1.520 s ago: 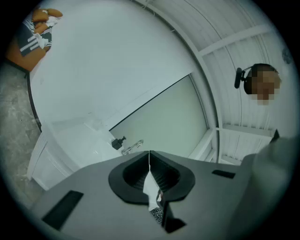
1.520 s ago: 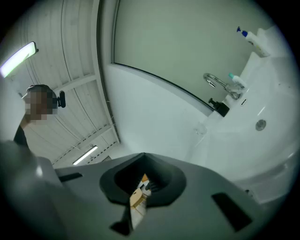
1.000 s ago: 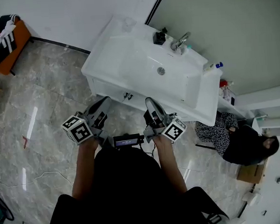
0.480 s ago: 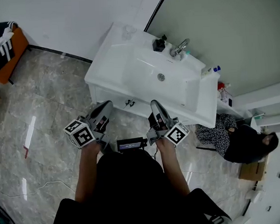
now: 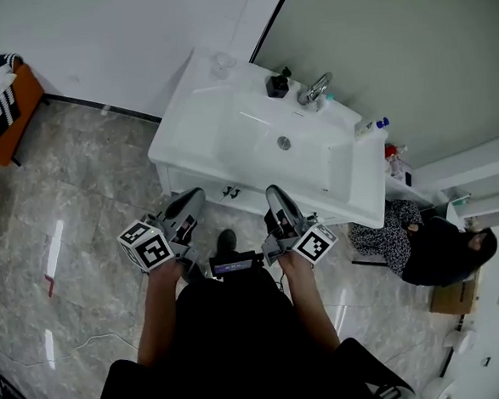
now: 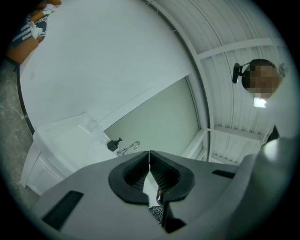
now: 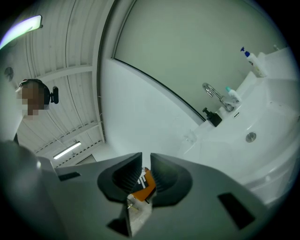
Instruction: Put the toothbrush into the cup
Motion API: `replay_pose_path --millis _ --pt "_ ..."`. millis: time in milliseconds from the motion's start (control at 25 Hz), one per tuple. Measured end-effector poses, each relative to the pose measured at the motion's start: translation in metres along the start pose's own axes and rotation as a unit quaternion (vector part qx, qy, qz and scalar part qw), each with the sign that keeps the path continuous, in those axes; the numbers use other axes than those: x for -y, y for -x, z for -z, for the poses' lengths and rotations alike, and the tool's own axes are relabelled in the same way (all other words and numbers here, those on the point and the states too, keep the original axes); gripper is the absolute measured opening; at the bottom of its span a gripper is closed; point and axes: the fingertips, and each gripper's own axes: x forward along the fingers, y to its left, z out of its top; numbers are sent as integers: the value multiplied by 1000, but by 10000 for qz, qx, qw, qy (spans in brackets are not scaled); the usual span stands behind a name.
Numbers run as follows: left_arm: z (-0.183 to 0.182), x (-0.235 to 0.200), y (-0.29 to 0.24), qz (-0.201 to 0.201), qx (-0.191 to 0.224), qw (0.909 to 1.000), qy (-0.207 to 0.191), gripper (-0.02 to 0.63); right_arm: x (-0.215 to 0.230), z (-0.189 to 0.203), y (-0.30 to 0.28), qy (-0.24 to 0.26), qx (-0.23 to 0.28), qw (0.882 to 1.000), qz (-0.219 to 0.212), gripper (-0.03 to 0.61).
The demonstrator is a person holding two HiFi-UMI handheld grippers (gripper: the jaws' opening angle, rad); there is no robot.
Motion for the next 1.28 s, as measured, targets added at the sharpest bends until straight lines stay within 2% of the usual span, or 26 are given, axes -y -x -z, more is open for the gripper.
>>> replay_pose_path --millis 280,520,920,1280 --pt "-9 -18 -19 -267 -23 9995 -143 11 31 -8 -27 -186 -16 9997 -152 44" --pt "-23 -37 -54 -576 -172 9974 -388 11 62 -36 -61 -317 46 9988 -368 45" --pt "-22 -56 -156 -758 -681 9916 -792 11 137 -87 -83 -668 116 9968 -433 44" --pt "-18 -60 -194 -934 -1100 9820 -1217 11 178 -113 -80 -920 404 9939 -462 44"
